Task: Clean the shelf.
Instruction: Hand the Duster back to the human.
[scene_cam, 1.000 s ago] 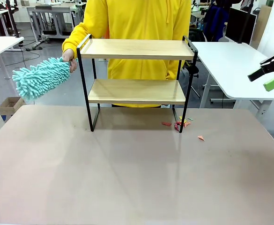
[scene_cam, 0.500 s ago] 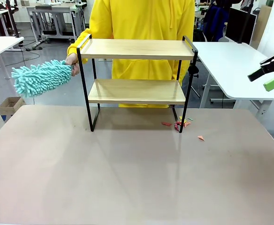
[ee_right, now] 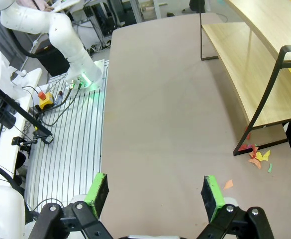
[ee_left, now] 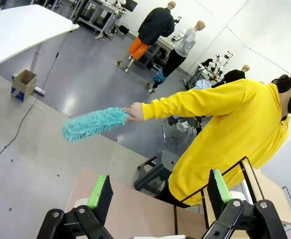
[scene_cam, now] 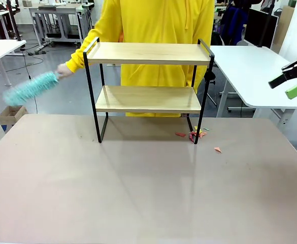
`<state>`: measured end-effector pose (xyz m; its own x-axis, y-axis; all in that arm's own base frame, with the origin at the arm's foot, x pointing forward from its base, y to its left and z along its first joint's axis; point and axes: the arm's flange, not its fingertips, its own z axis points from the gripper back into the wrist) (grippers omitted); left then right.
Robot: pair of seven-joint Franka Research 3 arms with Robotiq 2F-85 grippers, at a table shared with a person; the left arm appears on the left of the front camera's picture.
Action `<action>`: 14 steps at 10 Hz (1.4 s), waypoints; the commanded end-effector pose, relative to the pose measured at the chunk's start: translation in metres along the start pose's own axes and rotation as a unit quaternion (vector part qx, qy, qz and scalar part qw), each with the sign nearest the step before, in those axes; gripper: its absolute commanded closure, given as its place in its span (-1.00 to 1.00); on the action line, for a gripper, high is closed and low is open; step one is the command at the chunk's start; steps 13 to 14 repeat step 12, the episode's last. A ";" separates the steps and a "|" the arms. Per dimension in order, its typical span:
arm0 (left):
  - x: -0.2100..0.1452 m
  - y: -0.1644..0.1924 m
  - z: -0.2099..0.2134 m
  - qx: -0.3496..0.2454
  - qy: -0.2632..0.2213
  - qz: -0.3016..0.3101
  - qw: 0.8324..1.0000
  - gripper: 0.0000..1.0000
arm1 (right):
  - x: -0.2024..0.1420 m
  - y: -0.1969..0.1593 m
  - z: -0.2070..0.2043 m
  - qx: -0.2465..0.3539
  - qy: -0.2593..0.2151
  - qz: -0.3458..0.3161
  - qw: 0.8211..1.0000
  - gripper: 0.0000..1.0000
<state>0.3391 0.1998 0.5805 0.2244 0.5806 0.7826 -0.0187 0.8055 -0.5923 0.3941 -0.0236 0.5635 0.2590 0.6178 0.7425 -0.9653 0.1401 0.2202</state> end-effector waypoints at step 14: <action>-0.002 0.000 0.003 0.003 -0.003 -0.010 1.000 -1.00 | 0.001 0.002 0.002 0.001 0.000 0.003 1.000 -1.00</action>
